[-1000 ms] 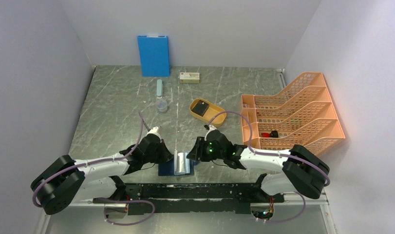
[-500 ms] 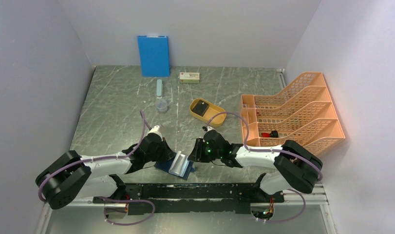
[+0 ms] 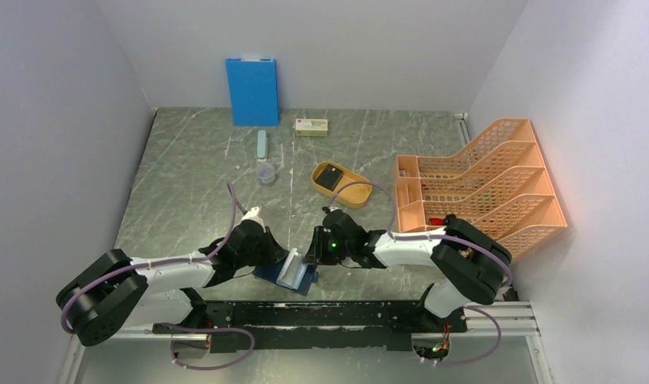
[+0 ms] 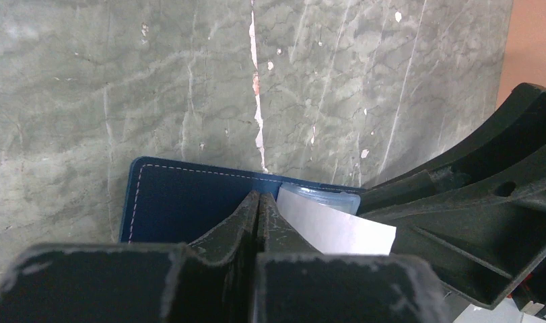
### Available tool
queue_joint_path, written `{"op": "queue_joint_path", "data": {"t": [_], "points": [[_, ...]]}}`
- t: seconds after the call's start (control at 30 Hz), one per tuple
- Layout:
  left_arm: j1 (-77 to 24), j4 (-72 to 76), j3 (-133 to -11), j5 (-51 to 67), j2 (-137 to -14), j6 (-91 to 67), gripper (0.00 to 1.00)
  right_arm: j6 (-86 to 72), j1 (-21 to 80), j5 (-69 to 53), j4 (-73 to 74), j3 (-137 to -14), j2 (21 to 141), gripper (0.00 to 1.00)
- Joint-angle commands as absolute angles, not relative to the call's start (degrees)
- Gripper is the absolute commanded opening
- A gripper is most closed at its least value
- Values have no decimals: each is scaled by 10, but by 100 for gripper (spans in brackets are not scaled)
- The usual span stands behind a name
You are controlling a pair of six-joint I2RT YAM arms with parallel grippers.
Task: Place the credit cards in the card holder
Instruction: Open the card holder at the center of the board.
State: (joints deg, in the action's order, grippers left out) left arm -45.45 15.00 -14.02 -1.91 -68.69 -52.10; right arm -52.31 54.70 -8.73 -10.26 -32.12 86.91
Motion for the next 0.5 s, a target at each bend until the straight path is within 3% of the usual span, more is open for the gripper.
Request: {"op": "queue_joint_path", "data": {"t": [0.0, 0.37, 0.47], "points": [[-451, 94, -111, -37, -696, -514, 5, -514, 558, -84, -83, -352, 898, 30], [-451, 91, -99, -38, -680, -519, 5, -556, 567, -122, -153, -377, 954, 29], [-451, 84, -100, -40, -675, -522, 5, -576, 566, -136, -176, -376, 967, 36]]}}
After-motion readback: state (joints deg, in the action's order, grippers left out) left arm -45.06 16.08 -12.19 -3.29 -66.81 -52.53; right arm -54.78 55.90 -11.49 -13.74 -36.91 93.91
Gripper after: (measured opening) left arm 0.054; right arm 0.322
